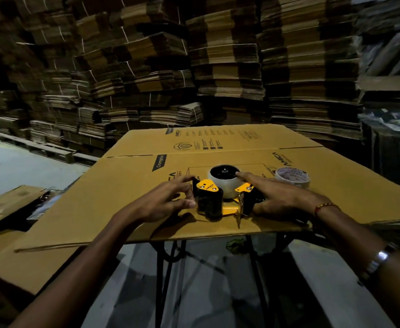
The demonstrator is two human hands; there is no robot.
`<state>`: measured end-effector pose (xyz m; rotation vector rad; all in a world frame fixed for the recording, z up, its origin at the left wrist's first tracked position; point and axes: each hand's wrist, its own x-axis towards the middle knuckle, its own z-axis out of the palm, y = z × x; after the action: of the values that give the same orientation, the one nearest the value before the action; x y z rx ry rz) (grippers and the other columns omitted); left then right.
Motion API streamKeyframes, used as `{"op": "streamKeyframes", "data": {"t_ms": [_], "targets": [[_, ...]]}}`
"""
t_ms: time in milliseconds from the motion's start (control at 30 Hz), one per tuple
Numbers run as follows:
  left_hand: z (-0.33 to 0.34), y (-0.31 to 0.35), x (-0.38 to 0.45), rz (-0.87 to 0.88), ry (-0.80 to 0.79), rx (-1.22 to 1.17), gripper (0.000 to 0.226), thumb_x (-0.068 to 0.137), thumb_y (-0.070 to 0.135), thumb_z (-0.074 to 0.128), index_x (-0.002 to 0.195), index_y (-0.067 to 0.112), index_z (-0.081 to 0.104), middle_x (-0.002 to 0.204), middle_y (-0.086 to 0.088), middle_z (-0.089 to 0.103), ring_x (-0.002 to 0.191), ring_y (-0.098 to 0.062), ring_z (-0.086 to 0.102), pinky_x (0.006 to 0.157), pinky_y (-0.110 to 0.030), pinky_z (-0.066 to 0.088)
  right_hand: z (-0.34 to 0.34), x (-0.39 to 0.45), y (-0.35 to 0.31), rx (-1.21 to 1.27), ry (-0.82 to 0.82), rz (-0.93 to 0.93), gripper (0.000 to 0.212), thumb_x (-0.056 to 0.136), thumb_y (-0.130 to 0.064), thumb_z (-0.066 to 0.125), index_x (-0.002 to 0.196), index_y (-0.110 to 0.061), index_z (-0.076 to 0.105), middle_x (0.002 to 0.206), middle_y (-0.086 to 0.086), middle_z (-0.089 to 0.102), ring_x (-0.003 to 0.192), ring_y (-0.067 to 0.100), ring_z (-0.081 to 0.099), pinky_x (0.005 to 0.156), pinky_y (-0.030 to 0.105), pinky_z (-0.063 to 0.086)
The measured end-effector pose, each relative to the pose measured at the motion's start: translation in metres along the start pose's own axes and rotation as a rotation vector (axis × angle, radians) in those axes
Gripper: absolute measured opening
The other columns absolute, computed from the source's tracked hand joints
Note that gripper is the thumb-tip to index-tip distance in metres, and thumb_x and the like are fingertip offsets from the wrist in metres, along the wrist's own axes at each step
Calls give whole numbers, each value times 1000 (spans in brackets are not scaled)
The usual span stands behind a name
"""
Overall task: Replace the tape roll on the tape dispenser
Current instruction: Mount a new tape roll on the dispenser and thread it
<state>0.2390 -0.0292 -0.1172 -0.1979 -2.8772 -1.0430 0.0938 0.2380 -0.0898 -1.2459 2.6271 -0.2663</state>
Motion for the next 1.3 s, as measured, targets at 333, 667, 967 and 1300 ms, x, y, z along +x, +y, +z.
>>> {"op": "streamKeyframes", "data": {"t_ms": [333, 667, 967, 1300], "targets": [[27, 24, -25, -3, 95, 80, 12, 93, 35, 65, 83, 30, 62, 165, 15, 13, 151, -12, 19, 119, -46, 30, 0, 4, 4, -1, 4, -3, 95, 93, -18, 65, 160, -40, 1, 168, 2, 20, 146, 29, 34, 112, 44, 41], [31, 27, -28, -3, 118, 130, 12, 96, 33, 62, 86, 28, 61, 166, 11, 14, 150, -15, 22, 118, -47, 32, 2, 5, 6, 23, 22, -10, 95, 92, -20, 66, 158, -45, 3, 166, 2, 26, 140, 29, 40, 108, 44, 44], [10, 9, -3, -74, 96, 112, 11, 97, 31, 60, 95, 20, 63, 166, 0, 20, 152, -17, 18, 118, -42, 29, 0, 6, 9, 38, 5, -13, 92, 93, -18, 65, 158, -43, 6, 161, 6, 33, 134, 29, 44, 106, 48, 47], [5, 8, 1, 19, 52, 105, 12, 97, 25, 60, 94, 13, 63, 128, -8, 61, 117, -20, 56, 99, -46, 50, -1, 12, 13, 20, -21, -40, 96, 91, -19, 69, 158, -45, 5, 165, 4, 27, 144, 31, 36, 113, 54, 40]]}}
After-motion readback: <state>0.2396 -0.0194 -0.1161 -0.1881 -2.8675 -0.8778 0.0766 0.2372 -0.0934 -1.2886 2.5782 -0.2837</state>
